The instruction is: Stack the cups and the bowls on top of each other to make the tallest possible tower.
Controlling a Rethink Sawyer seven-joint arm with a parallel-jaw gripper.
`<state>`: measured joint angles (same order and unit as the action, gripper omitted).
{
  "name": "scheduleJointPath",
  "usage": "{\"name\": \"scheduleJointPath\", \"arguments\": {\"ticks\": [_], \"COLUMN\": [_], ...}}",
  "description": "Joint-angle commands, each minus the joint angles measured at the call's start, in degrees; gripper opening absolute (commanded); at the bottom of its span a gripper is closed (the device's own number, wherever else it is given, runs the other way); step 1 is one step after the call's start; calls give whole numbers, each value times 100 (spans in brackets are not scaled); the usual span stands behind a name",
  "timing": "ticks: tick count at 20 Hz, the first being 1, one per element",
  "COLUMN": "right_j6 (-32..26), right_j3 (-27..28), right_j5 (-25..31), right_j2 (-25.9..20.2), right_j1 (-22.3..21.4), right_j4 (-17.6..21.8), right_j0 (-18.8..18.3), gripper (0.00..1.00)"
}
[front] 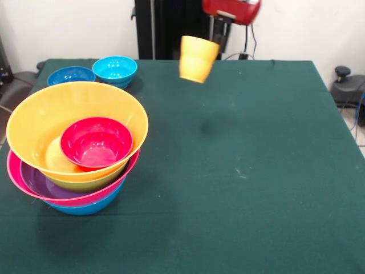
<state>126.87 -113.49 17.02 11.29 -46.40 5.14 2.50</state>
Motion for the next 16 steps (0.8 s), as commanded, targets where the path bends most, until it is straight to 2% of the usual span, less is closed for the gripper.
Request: {"name": "scheduleJointPath", "arguments": {"ticks": [1,7,13,14,16], "right_j6": [1440,1388,1174,1136,1124], "right_j3": [378,539,698,648,650], "right_j5": [-366,-723,-886,-914,-976], "right_j2": [-12,-277,-440,-564,-578], "right_j1": [789,1182,1419,1401,1409], "right_j4": [-589,-683,-587,-590,-568], "right_j0": [349,178,56,-40,-60], "gripper": [0,0,0,100,100]}}
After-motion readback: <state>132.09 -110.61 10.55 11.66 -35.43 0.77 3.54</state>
